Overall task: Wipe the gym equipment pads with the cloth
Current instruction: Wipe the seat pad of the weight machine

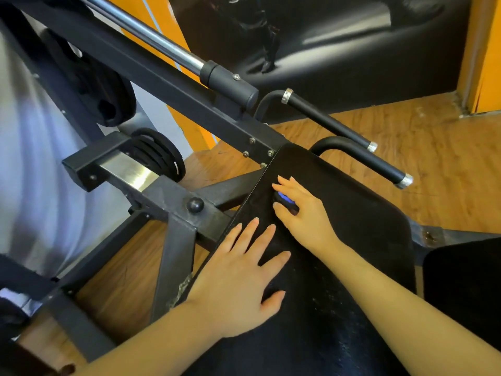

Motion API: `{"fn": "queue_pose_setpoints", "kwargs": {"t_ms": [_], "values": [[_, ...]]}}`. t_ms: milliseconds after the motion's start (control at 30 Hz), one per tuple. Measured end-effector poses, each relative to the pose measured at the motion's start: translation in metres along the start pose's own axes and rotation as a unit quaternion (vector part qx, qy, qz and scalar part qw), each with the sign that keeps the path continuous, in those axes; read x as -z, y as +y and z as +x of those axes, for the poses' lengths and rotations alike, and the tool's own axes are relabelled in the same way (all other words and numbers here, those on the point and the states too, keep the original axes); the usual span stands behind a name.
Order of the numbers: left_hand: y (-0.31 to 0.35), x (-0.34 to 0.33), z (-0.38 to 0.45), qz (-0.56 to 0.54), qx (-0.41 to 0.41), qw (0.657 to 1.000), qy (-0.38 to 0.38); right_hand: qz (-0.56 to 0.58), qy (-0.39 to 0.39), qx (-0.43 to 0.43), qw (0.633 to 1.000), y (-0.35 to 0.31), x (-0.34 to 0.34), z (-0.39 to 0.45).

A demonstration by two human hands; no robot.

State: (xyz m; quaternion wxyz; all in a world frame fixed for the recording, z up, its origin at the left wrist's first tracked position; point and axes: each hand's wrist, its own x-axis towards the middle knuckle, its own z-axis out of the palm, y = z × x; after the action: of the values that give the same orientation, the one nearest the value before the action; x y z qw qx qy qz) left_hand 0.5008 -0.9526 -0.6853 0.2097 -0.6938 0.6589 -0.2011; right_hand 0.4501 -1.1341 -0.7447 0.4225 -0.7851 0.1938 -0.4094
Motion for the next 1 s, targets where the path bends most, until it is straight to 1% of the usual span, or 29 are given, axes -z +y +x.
{"fn": "queue_pose_setpoints", "kwargs": {"t_ms": [67,167,300,400,500,600,667,767,867,900,933,1000], "values": [[0.000,-0.001,-0.001,-0.002,0.001,1.000,0.003,0.013,0.022,-0.016,1.000,-0.003,-0.003,0.003],[0.000,-0.002,-0.001,-0.003,-0.002,1.000,0.008,-0.043,0.051,-0.024,0.997,-0.004,-0.010,0.013],[-0.002,-0.003,-0.001,-0.001,-0.003,1.000,0.009,-0.052,0.038,-0.008,0.998,-0.003,-0.005,-0.010],[0.000,-0.005,-0.002,0.002,-0.004,1.000,0.012,-0.061,0.046,0.012,0.997,0.002,-0.007,-0.039],[0.000,-0.007,-0.002,-0.001,-0.001,1.000,0.019,-0.070,0.063,0.006,0.996,0.003,-0.013,-0.008],[-0.003,-0.006,-0.001,-0.005,-0.003,1.000,0.015,-0.075,0.082,-0.034,0.993,0.001,-0.017,0.042],[-0.004,-0.004,-0.001,-0.003,-0.007,1.000,0.010,-0.074,0.079,-0.044,0.993,-0.001,-0.015,0.047],[-0.003,-0.003,-0.001,0.005,-0.008,1.000,0.004,-0.076,0.042,-0.024,0.996,0.000,-0.005,-0.003],[-0.001,-0.004,-0.001,0.001,-0.005,1.000,-0.001,-0.079,0.035,-0.016,0.996,0.007,0.013,-0.084],[-0.001,-0.005,-0.001,0.001,-0.003,1.000,-0.001,-0.073,0.032,-0.018,0.997,0.009,0.016,-0.099],[-0.001,-0.005,-0.001,0.002,-0.002,1.000,0.002,-0.071,0.032,-0.019,0.997,0.013,0.015,-0.101],[0.000,-0.007,-0.001,-0.002,-0.005,1.000,0.012,-0.082,0.044,-0.021,0.995,0.013,0.009,-0.072]]}}
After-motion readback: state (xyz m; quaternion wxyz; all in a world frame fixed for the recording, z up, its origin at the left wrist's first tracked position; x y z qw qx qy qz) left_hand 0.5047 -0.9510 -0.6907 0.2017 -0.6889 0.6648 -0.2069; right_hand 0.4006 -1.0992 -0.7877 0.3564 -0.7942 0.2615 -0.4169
